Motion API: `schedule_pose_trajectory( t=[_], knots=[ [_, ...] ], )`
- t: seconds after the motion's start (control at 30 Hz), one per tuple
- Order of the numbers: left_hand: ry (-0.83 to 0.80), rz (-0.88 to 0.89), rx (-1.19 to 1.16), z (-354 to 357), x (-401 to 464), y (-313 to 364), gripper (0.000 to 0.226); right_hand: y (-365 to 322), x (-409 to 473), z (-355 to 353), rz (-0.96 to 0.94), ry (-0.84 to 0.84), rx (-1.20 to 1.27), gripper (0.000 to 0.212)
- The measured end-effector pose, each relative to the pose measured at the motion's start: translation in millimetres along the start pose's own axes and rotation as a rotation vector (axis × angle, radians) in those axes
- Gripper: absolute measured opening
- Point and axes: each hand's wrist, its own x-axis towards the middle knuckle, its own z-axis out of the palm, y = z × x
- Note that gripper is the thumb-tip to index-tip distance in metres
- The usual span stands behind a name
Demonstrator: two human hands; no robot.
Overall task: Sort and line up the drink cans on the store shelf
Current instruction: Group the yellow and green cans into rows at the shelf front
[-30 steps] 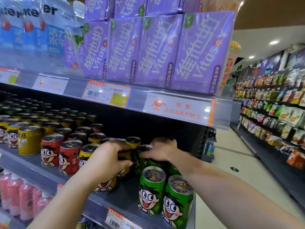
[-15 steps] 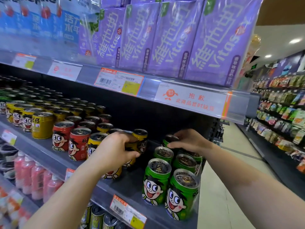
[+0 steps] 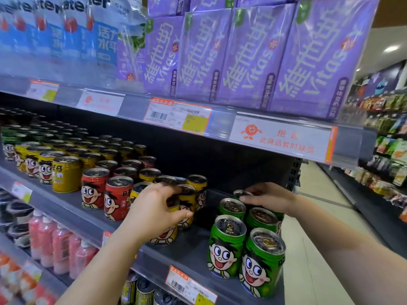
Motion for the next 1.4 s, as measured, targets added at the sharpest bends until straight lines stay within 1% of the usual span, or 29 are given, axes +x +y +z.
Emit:
schedule_pose_trajectory(
  t=[0.1,0.2,0.3,0.4,0.47,0.53,0.57,0.6,0.7,0.73,0.77,0.83,0.9,1.0,1.07,1.13,1.17,1.27,1.33,1.4],
  knots=[
    [-0.053,0.065,0.063,-2.4,2.5,-7.3,0.066,-6.1,-8.5,2.6,0.019,0.029,0.044,0.042],
    [-0.073,0.138,0.119,-3.7,4.5,-15.3,0.062,-16.3,-16.1,5.0,0.063,0.062,-0.105,0.052],
    [-0.057,0.196,0.129,-2.0,7.1,-24.6,0.062,-28.7,-26.9,6.3,0.116,0.197,-0.200,0.057],
    [-0.058,0.224,0.124,-0.8,8.9,-30.3,0.064,-41.8,-44.9,13.2,0.116,0.250,-0.167,0.053],
    [-0.061,0.248,0.128,0.6,8.2,-33.6,0.062,-53.0,-58.1,19.2,0.058,0.244,-0.143,0.049],
    [-0.056,0.279,0.155,1.4,6.2,-38.2,0.061,-66.7,-71.9,26.8,0.029,0.212,-0.072,0.051],
    [-0.052,0.294,0.177,0.3,4.9,-40.0,0.062,-73.0,-78.4,29.8,0.018,0.185,-0.071,0.057],
    [-0.052,0.305,0.203,-0.8,3.6,-41.9,0.065,-78.2,-83.7,33.3,-0.008,0.144,-0.111,0.067],
    [-0.106,0.328,0.276,-5.9,3.6,-41.6,0.078,-80.6,-92.8,43.3,-0.087,-0.016,-0.303,0.111],
    [-0.134,0.338,0.287,-8.0,4.0,-40.7,0.082,-77.6,-93.5,47.1,-0.095,-0.039,-0.351,0.118],
    [-0.166,0.340,0.283,-9.6,4.8,-40.7,0.085,-74.0,-93.7,50.8,-0.091,-0.037,-0.385,0.119],
    [-0.219,0.338,0.276,-12.2,5.3,-42.3,0.089,-70.0,-93.9,57.5,-0.083,0.014,-0.402,0.108],
    [-0.217,0.346,0.282,-15.1,5.0,-42.3,0.089,-69.5,-94.2,61.7,-0.077,0.061,-0.409,0.096],
    [-0.210,0.352,0.290,-15.5,4.9,-42.2,0.088,-74.9,-93.6,61.7,-0.051,0.060,-0.447,0.097],
    [-0.193,0.371,0.276,-13.3,5.8,-45.6,0.089,-86.2,-93.8,62.2,-0.033,0.087,-0.455,0.099],
    [-0.178,0.404,0.218,-14.0,5.4,-53.2,0.093,-103.4,-90.7,65.6,-0.051,0.171,-0.434,0.095],
    [-0.169,0.419,0.184,-16.6,5.1,-57.8,0.095,-114.3,-88.2,68.3,-0.074,0.219,-0.410,0.090],
    [-0.131,0.450,0.079,-33.2,11.9,-87.6,0.095,-148.9,-68.6,87.7,-0.126,0.374,-0.244,0.067],
    [-0.127,0.479,0.059,-47.3,25.0,-115.7,0.094,-166.9,-49.0,105.0,-0.107,0.455,-0.178,0.058],
    [-0.154,0.499,0.098,-59.9,42.4,-140.9,0.095,-179.7,-31.1,120.2,-0.064,0.491,-0.156,0.057]
  ],
)
